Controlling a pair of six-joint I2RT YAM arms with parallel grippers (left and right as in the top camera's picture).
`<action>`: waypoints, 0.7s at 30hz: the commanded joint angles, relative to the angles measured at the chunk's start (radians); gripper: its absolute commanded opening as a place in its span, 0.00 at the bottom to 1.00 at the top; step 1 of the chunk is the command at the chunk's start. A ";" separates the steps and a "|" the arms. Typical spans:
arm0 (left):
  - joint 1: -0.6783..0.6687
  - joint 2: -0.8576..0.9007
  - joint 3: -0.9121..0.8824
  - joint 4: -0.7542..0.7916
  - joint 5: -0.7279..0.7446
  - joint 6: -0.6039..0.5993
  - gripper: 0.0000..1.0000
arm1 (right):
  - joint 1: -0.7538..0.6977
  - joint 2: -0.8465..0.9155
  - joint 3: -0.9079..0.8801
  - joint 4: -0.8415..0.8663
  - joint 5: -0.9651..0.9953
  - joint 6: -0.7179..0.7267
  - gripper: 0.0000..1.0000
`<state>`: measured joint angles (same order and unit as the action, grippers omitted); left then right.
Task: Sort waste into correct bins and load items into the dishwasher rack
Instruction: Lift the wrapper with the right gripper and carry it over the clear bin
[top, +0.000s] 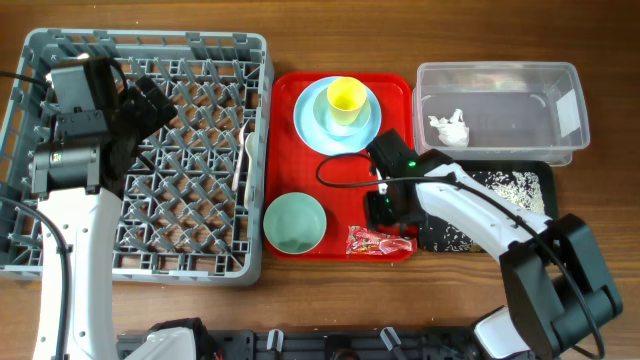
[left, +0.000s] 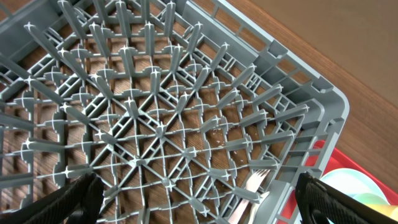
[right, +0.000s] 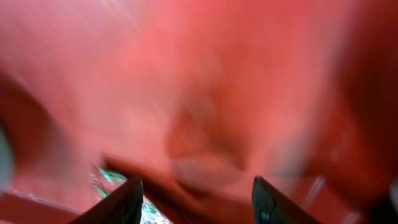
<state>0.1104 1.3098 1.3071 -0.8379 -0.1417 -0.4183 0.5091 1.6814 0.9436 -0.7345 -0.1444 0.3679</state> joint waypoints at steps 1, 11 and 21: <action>0.005 0.000 0.006 0.002 -0.006 -0.013 1.00 | 0.004 0.008 0.019 0.026 -0.006 -0.061 0.57; 0.005 0.000 0.006 0.002 -0.006 -0.013 1.00 | 0.004 0.005 0.319 -0.395 -0.002 -0.512 0.54; 0.005 0.000 0.006 0.002 -0.006 -0.013 1.00 | 0.011 0.006 0.111 -0.346 -0.006 -0.681 0.53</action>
<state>0.1104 1.3098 1.3071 -0.8383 -0.1413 -0.4187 0.5121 1.6886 1.1397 -1.1473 -0.1455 -0.2306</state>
